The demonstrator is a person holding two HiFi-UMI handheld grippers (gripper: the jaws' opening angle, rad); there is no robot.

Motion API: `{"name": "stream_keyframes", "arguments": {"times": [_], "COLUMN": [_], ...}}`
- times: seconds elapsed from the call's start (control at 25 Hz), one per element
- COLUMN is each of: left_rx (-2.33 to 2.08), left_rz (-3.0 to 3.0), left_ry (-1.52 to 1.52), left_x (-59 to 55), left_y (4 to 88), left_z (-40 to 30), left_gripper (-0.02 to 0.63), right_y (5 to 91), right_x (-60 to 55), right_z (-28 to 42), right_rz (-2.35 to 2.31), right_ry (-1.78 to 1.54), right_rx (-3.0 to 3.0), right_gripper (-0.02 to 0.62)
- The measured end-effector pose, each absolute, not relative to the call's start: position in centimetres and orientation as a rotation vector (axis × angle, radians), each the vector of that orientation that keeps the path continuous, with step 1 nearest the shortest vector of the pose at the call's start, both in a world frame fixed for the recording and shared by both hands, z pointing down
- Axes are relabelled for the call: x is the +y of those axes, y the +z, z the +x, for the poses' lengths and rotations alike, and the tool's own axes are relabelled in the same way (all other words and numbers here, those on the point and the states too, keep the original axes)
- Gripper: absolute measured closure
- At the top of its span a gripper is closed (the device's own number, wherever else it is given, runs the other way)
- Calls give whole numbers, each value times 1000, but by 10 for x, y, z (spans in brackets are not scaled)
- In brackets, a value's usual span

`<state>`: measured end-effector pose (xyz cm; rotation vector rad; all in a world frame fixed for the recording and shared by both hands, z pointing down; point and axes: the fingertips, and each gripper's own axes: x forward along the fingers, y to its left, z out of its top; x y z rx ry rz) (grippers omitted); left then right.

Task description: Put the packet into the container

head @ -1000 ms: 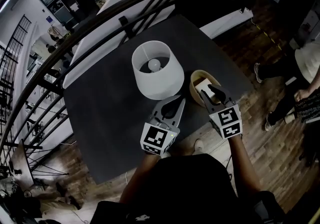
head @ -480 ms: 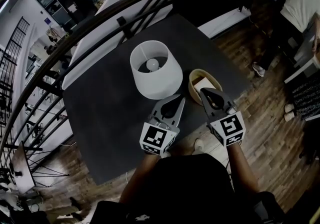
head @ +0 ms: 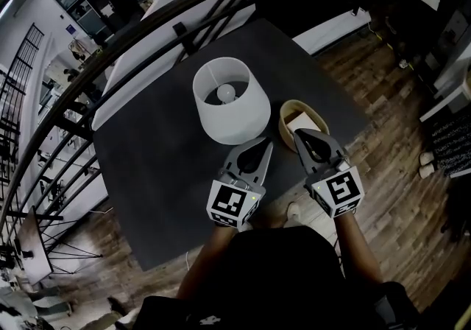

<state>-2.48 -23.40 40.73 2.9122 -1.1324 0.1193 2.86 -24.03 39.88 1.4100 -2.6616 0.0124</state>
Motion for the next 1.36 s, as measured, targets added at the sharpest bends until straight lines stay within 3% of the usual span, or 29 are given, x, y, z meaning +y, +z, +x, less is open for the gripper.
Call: {"name": "stream_keyframes", "arguments": {"times": [1.36], "left_rx": [-1158], "left_rz": [2909], "left_ry": [90], "left_x": [-246], "left_y": [404], "left_z": [-30], "left_gripper": [598], "right_y": [409], "right_x": [-246], "right_z": [19], "right_rz": [1366], "right_ry": [41], "right_rx": [-2638], "right_gripper": [591]}}
